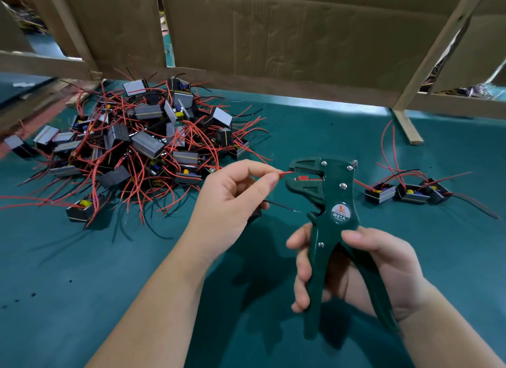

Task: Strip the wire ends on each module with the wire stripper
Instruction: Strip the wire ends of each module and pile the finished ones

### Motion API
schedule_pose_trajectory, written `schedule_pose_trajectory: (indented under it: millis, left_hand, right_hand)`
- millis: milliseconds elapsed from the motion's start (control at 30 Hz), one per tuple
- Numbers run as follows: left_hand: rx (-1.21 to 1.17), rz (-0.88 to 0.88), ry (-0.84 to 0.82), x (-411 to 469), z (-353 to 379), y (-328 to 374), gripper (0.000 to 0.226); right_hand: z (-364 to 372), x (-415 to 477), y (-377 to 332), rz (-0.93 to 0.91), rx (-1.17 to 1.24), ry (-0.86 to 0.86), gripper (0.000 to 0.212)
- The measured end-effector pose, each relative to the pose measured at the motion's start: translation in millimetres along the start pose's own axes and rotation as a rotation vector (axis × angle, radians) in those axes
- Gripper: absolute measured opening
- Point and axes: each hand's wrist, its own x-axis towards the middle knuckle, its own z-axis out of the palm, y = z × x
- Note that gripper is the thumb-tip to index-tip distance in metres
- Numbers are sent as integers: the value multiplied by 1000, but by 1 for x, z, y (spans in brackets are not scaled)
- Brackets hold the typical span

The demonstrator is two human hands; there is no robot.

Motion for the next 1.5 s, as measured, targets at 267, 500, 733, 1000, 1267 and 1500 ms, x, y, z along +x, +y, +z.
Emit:
schedule_pose_trajectory:
  millis: [267, 500, 733, 1000, 1267, 1500]
  left_hand:
    - [163, 85, 47, 1, -2, -7, 9]
    - [219, 124, 62, 1, -3, -8, 8]
    - [212, 136, 76, 1, -3, -6, 7]
    - [227, 151, 74, 1, -2, -8, 6]
    - [260, 166, 74, 2, -3, -10, 7]
    - [279, 170, 69, 2, -4, -9, 8]
  right_hand:
    - [1, 4, 3, -23, -110, 131, 44]
    - [4, 4, 4, -30, -147, 167, 41]
    - [2, 3, 4, -37, -140, 146, 42]
    - [2, 3, 5, -44, -164, 170, 37]
    - [1, 3, 3, -33, -133, 149, 40]
    - [1, 4, 3, -27, -137, 169, 40]
